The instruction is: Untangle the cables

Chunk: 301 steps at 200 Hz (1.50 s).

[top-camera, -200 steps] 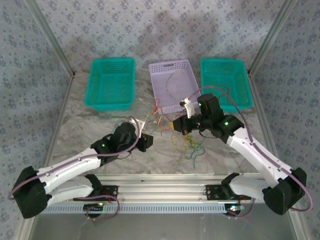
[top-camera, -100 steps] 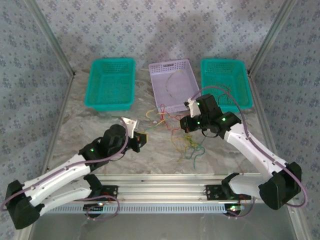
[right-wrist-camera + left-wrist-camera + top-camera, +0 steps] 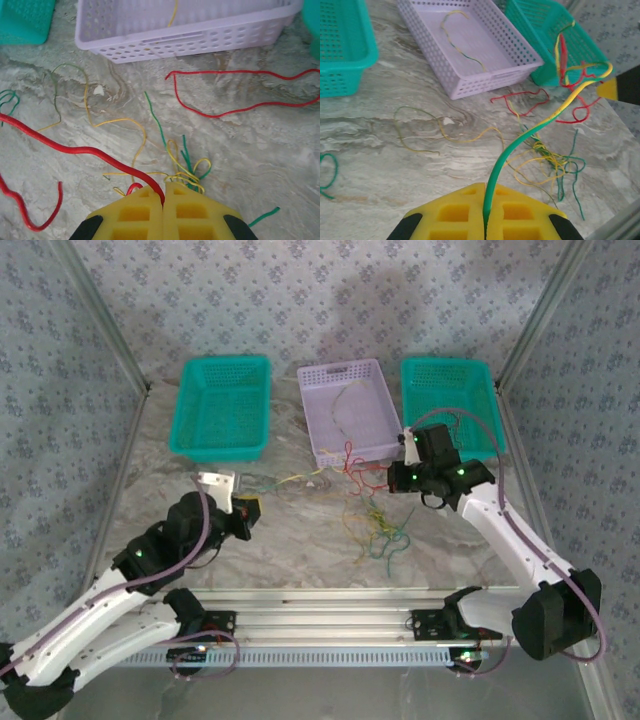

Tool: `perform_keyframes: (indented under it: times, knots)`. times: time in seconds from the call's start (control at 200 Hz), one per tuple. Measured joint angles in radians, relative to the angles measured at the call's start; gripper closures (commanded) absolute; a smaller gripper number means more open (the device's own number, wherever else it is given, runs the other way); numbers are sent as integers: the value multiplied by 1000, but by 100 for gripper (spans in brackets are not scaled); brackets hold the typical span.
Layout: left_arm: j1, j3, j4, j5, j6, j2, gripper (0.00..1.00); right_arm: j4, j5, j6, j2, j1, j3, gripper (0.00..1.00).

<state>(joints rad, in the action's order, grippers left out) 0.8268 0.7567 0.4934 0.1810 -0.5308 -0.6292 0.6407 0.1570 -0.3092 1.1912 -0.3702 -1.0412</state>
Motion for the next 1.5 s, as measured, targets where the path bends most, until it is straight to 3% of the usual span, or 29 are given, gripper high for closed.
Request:
perform_keyframes:
  times: [0.235, 0.535, 0.7, 0.874, 1.099, 1.244, 1.504]
  knots:
    - [-23, 79, 131, 89, 12, -30, 100, 2, -41, -14, -81, 20, 0, 100]
    - [-75, 179, 296, 226, 18, -25, 100, -13, -77, -97, -227, 227, 58, 100]
    - [-89, 189, 328, 259, 35, -6, 100, -19, -80, -138, -272, 275, 65, 100]
    - [-101, 230, 364, 333, 76, 13, 100, -12, -163, -161, -275, 303, 43, 100]
    - [-107, 206, 332, 318, 78, 20, 100, -63, -209, -232, -296, 338, 47, 100]
    - [-109, 167, 317, 290, 85, 19, 100, -76, -247, -249, -229, 340, -23, 100]
    - [-114, 167, 302, 264, 94, -1, 100, -155, -328, -257, 91, 422, -226, 100]
